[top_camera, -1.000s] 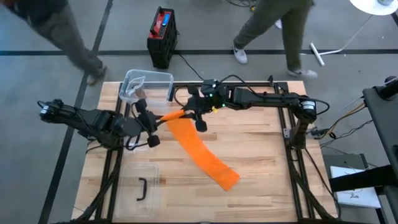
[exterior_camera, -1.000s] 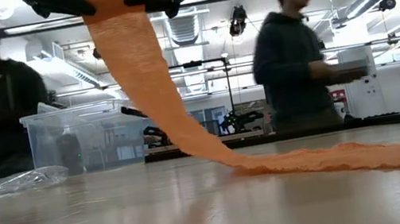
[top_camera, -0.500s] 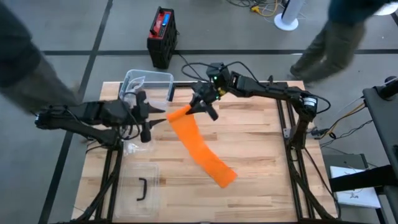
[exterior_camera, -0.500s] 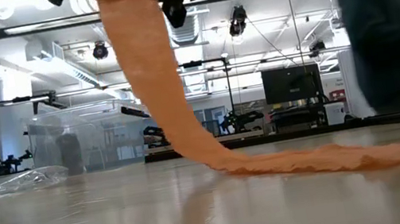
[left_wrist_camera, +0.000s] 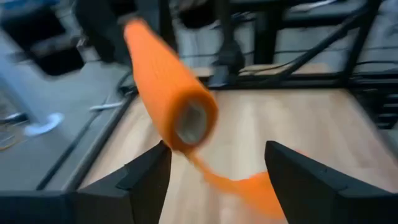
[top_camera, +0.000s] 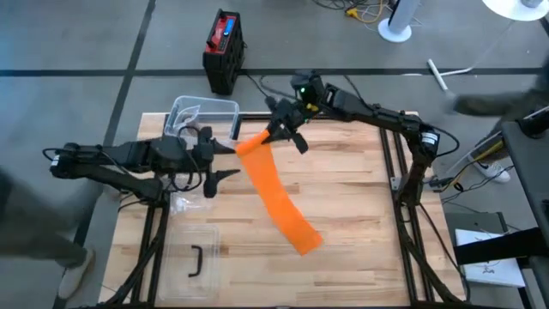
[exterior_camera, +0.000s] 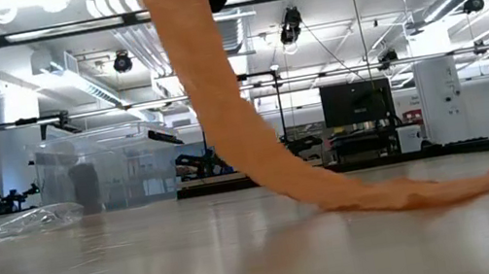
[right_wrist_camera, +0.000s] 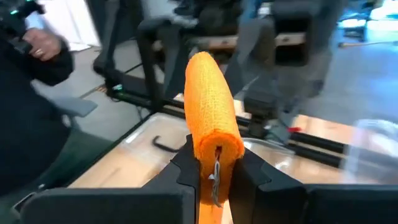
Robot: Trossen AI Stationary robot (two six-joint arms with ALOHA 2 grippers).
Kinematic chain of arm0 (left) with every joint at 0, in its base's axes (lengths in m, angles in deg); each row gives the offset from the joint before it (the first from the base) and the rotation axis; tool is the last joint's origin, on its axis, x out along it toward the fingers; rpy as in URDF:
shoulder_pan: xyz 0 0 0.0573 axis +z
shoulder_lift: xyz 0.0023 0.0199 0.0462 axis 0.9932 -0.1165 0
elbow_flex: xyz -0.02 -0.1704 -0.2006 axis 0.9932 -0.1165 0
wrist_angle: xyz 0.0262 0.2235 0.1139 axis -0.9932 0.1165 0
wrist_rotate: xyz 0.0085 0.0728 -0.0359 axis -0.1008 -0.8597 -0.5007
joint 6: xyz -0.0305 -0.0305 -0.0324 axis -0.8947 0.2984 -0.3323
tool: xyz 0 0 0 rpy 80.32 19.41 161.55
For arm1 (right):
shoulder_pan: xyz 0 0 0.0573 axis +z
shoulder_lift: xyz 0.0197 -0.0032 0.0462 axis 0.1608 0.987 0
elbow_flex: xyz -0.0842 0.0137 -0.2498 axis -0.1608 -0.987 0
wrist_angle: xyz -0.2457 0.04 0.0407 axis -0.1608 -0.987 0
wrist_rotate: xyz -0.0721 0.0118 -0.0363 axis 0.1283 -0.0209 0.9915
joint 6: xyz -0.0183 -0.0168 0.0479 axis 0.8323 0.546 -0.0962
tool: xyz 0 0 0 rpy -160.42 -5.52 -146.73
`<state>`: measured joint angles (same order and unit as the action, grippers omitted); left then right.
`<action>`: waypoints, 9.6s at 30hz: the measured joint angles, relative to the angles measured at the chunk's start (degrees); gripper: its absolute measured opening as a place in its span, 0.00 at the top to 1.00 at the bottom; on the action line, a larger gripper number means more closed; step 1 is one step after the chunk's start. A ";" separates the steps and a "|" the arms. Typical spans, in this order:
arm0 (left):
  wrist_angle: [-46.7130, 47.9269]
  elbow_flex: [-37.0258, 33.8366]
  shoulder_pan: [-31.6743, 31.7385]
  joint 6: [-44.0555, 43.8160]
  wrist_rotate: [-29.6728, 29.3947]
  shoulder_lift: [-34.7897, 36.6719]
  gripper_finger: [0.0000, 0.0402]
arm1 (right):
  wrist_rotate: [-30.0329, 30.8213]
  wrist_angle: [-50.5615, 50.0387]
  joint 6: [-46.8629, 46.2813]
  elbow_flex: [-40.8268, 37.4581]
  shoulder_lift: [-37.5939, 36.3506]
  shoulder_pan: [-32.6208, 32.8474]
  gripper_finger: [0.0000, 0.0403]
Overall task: Roll bandage
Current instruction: Roll the orange bandage
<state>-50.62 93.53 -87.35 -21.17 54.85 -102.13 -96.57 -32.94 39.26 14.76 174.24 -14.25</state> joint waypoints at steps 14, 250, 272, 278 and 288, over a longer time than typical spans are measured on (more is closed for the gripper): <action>-0.73 -2.81 0.84 -0.23 -11.02 0.47 0.42 | 23.37 -7.89 8.20 3.80 -5.36 -4.96 0.90; -16.57 21.84 45.01 5.45 55.80 -30.98 0.92 | 23.80 40.08 -37.23 -26.85 -12.79 -8.42 0.77; -16.67 21.76 43.37 16.33 53.58 -31.07 0.89 | 22.15 39.88 -54.56 -26.83 -13.08 -9.97 0.27; -19.34 21.69 42.76 8.75 53.63 -31.07 0.88 | 22.06 39.99 -51.79 -26.81 -13.14 -10.45 0.30; -20.82 21.13 42.72 6.39 49.33 -31.07 0.88 | 18.16 40.38 -52.91 -26.81 -13.14 -10.41 0.34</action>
<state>-71.45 114.66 -44.63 -14.79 104.19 -133.20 -78.41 7.45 -13.65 -12.05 161.10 -24.66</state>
